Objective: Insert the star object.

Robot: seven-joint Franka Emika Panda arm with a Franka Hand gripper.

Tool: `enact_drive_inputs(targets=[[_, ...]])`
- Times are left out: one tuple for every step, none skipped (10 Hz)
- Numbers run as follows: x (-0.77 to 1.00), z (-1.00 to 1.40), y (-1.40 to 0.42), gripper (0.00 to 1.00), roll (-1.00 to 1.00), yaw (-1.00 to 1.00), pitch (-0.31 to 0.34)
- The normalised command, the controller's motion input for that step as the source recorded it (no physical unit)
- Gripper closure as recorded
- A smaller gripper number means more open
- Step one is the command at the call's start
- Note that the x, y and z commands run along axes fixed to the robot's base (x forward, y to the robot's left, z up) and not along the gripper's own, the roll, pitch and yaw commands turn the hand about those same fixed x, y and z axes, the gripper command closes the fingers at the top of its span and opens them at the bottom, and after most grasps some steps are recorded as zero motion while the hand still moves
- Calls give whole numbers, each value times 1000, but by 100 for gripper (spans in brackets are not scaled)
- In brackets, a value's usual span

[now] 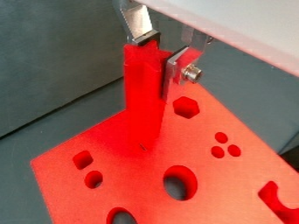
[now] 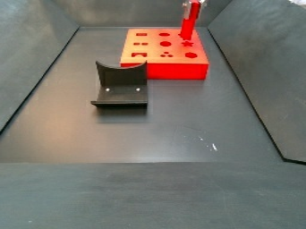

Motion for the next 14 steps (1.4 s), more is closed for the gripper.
enact_drive_inputs(targets=[[0, 211, 0, 100, 266, 0, -183], [0, 0, -49, 100, 287, 37, -207], [0, 0, -6, 100, 283, 66, -230], [0, -17, 0, 100, 350, 80, -214], [0, -60, -3, 100, 309, 86, -216], [-103, -80, -89, 100, 149, 43, -186], [-263, -91, -3, 100, 0, 17, -170], [-260, -203, 0, 100, -6, 37, -203], [-189, -234, 0, 100, 0, 57, -203], [-111, -217, 0, 100, 0, 77, -201], [69, -166, 0, 100, 0, 131, -200], [106, -177, 0, 100, 0, 143, -184], [120, -157, 0, 100, 36, 126, -170], [120, -94, 0, 100, 109, 111, -127]])
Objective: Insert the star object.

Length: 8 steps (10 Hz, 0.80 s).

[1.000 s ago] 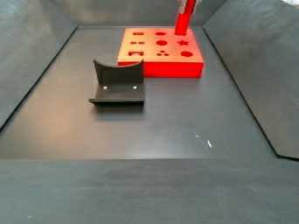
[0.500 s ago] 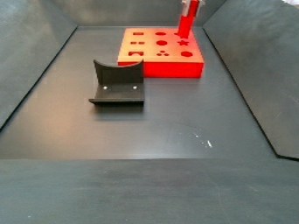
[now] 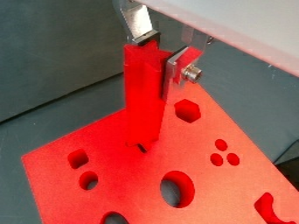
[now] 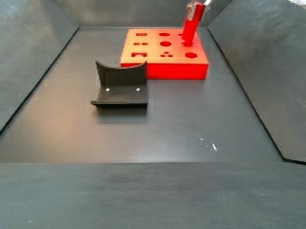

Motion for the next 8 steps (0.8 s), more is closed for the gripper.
enact_drive_inputs(targets=[[71, -160, -57, 100, 226, 29, -41], [71, -320, 0, 100, 241, 0, 0], [120, -357, 0, 100, 256, 0, 0], [240, -363, 0, 100, 306, -29, 43], [217, -311, 0, 100, 321, 0, 81], [240, -326, 0, 100, 336, -6, 91], [77, -314, 0, 100, 384, 0, 100], [-114, -191, 0, 100, 274, -149, 89]])
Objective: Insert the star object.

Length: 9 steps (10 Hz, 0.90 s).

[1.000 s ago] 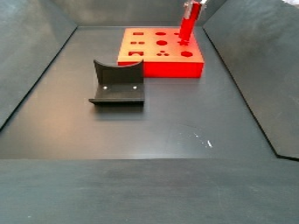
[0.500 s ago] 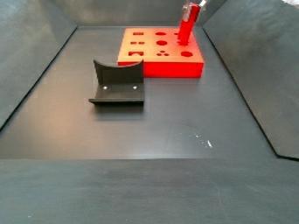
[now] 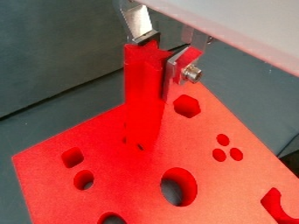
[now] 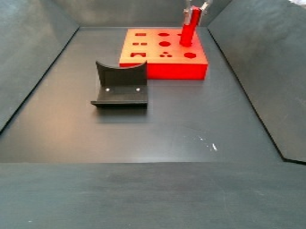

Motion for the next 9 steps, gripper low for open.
enact_drive_inputs(targets=[[-60, -66, 0, 100, 306, -234, 159], [-26, -37, 0, 100, 391, -266, 257], [43, -71, -163, 100, 307, -326, 197], [146, -6, -200, 100, 146, -43, 46], [0, -91, 0, 100, 9, 0, 0], [14, -491, 0, 100, 93, -191, 116], [26, -437, 0, 100, 187, -231, 270], [31, -226, 0, 100, 241, -294, 333], [3, -83, 3, 100, 266, -297, 380]])
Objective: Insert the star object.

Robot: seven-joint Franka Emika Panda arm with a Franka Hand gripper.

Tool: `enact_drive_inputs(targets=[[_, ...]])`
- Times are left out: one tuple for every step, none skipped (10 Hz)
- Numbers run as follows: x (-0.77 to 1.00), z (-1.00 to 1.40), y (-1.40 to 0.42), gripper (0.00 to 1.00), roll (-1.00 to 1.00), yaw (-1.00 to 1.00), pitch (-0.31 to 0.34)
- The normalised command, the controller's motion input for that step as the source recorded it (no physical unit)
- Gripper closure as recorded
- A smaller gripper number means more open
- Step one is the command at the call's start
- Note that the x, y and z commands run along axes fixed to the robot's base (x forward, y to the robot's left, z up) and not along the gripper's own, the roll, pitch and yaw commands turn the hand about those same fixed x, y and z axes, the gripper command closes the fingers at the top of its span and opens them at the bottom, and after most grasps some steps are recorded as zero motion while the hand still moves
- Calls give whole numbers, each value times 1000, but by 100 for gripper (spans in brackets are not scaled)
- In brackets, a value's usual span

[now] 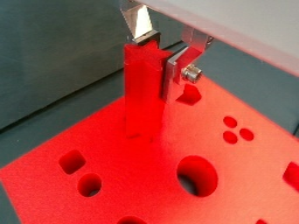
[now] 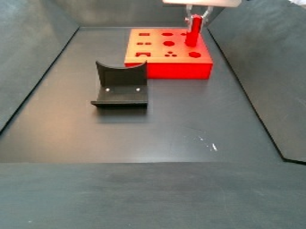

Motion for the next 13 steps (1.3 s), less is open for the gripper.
enact_drive_inputs(targets=[[0, -29, 17, 100, 276, -303, 397], [129, -160, 0, 100, 257, -297, 376], [274, -380, -94, 100, 237, -243, 316], [83, -494, -3, 100, 74, -323, 159], [0, 0, 0, 100, 0, 0, 4], [334, -103, 0, 100, -100, -34, 23], [203, -446, 91, 100, -351, 0, 0], [286, -317, 57, 100, -406, 51, -21], [309, -334, 126, 100, -404, 186, 0], [129, -466, 206, 100, -349, 206, 0], [3, -783, 46, 100, -187, 131, 0], [0, -249, 0, 100, 0, 0, 36], [0, 0, 0, 100, 0, 0, 0]])
